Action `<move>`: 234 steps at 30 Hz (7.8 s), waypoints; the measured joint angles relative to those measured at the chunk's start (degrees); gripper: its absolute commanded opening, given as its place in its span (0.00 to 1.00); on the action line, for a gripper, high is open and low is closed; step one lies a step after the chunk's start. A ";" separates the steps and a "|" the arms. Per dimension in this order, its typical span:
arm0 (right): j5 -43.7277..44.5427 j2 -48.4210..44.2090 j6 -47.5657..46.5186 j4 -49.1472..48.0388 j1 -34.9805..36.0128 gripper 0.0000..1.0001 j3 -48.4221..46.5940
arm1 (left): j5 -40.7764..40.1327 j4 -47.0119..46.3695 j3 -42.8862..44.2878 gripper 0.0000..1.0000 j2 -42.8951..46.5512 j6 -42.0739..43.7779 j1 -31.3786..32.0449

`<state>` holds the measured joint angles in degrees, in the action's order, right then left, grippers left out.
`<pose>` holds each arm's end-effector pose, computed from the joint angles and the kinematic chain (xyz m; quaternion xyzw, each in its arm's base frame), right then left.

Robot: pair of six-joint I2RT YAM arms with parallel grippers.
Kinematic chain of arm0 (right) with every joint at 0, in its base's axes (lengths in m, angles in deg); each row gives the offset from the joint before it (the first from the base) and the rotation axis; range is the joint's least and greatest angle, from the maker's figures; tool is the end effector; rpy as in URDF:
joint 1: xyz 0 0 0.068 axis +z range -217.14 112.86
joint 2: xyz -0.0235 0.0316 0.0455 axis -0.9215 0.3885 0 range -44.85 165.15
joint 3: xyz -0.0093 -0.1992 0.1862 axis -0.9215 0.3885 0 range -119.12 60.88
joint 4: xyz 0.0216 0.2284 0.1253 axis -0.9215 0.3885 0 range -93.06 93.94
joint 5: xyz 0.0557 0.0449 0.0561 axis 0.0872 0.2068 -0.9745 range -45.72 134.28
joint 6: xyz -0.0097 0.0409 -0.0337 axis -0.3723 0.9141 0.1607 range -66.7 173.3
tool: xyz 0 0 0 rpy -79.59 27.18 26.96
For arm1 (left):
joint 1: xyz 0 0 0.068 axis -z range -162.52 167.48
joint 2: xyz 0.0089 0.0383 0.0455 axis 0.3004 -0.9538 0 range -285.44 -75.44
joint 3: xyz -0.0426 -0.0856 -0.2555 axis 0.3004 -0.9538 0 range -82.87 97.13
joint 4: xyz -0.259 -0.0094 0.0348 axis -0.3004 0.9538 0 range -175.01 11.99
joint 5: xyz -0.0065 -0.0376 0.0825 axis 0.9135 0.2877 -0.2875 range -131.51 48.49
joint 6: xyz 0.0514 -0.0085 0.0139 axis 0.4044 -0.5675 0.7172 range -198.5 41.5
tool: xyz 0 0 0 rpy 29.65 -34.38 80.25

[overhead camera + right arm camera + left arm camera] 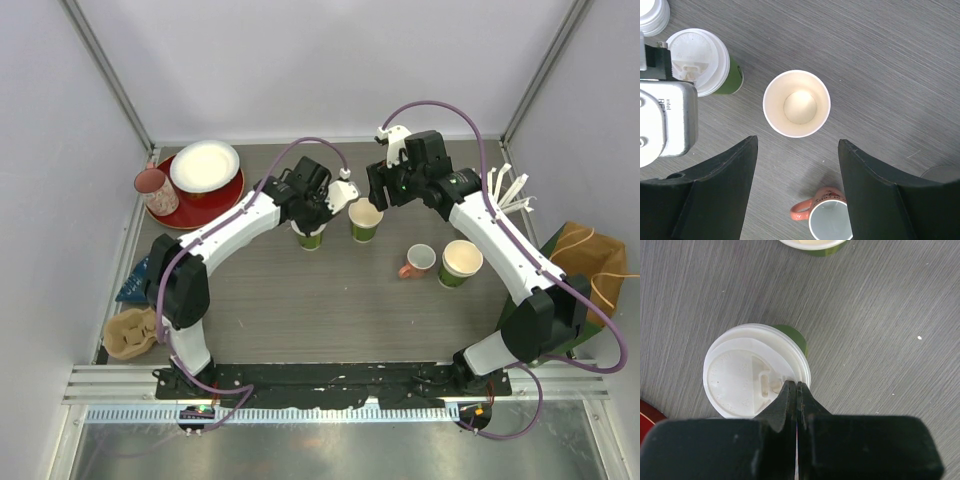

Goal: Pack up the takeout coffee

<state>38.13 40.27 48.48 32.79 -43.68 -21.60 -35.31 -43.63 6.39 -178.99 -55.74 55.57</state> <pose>0.3018 0.1352 0.3572 -0.2423 0.8664 0.1180 0.4204 0.3091 -0.2471 0.2775 0.4969 0.8146 -0.0905 0.2851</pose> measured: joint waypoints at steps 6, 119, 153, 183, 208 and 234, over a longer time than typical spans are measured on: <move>-0.24 0.00 0.00 0.17 0.00 0.71 -0.02 | 0.42 1.42 1.64 0.13 -0.94 0.02 -0.17; -13.81 23.12 8.39 -12.63 11.85 0.54 -15.23 | 23.61 -4.04 -1.05 0.27 5.38 -20.50 -20.35; -2.56 25.14 -16.48 -13.57 20.94 0.35 -6.75 | 23.61 -1.57 -3.80 0.40 4.57 -22.32 -26.95; -7.10 12.31 -12.15 -11.61 20.39 0.66 -8.33 | 16.00 12.24 -1.53 0.50 3.65 5.49 -29.70; -9.46 10.86 -12.83 -11.41 19.04 0.66 -1.11 | 17.99 21.70 4.98 0.52 -9.14 35.95 -37.18; -12.68 10.86 -12.57 -12.02 18.93 0.63 -0.66 | 15.56 21.79 5.27 0.00 -13.07 35.60 -34.99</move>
<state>25.45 51.14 35.91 20.77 -24.75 -22.25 -19.75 -21.83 11.65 -192.06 -20.13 20.57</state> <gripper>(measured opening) 0.635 0.021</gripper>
